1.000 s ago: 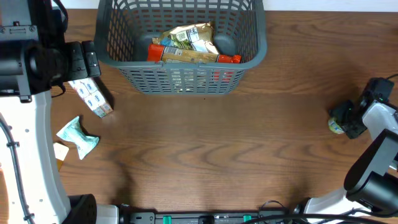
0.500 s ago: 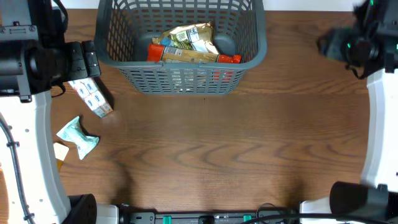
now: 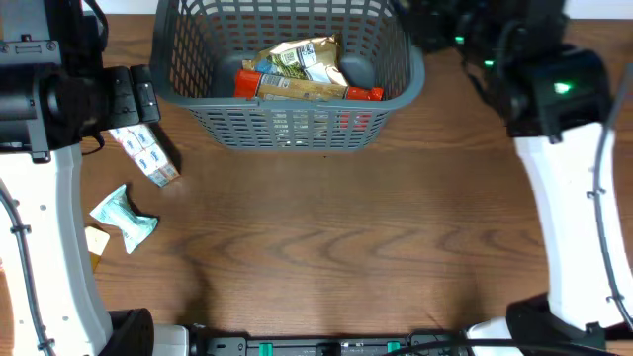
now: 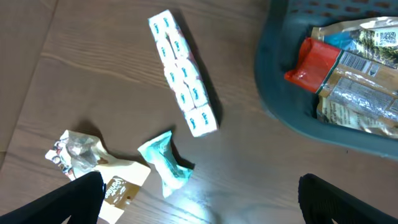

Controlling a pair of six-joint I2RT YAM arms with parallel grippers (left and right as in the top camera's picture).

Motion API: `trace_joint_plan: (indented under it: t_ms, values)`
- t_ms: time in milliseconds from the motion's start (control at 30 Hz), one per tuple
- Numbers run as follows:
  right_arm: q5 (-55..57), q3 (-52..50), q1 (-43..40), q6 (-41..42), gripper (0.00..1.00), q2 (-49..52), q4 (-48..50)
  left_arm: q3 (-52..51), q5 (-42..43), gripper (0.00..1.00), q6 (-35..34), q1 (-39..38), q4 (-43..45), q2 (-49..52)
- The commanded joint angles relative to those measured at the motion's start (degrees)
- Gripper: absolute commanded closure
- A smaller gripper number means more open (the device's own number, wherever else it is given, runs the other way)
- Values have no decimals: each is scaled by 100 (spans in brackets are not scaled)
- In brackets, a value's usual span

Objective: Pack container
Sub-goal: 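Carry the green jar to the basket and set it inside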

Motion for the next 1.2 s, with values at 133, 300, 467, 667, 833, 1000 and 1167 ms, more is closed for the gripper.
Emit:
trace_joint_plan:
  t_ms: [133, 300, 467, 667, 833, 1000, 1167]
  values:
    - [66, 101, 361, -289, 99, 1091, 131, -22, -4, 1, 33, 24, -20, 11]
    - [46, 101, 358, -278, 99, 1864, -118, -22, -4, 1, 33, 24, -24, 11]
    - [-28, 101, 365, -275, 99, 2328, -262, -22, -4, 2, 33, 24, -39, 11]
    - [-107, 101, 358, -337, 98, 2669, -562, -22, -4, 1, 33, 24, -39, 11]
    - [-109, 101, 361, -437, 60, 2741, -708, -22, -4, 1, 33, 24, -42, 11]
    - [-107, 101, 361, -586, 29, 2739, -774, -22, -7, 1, 33, 24, -44, 11]
    - [-107, 271, 365, -579, 1, 2706, -789, -22, -7, 1, 33, 24, -66, 11]
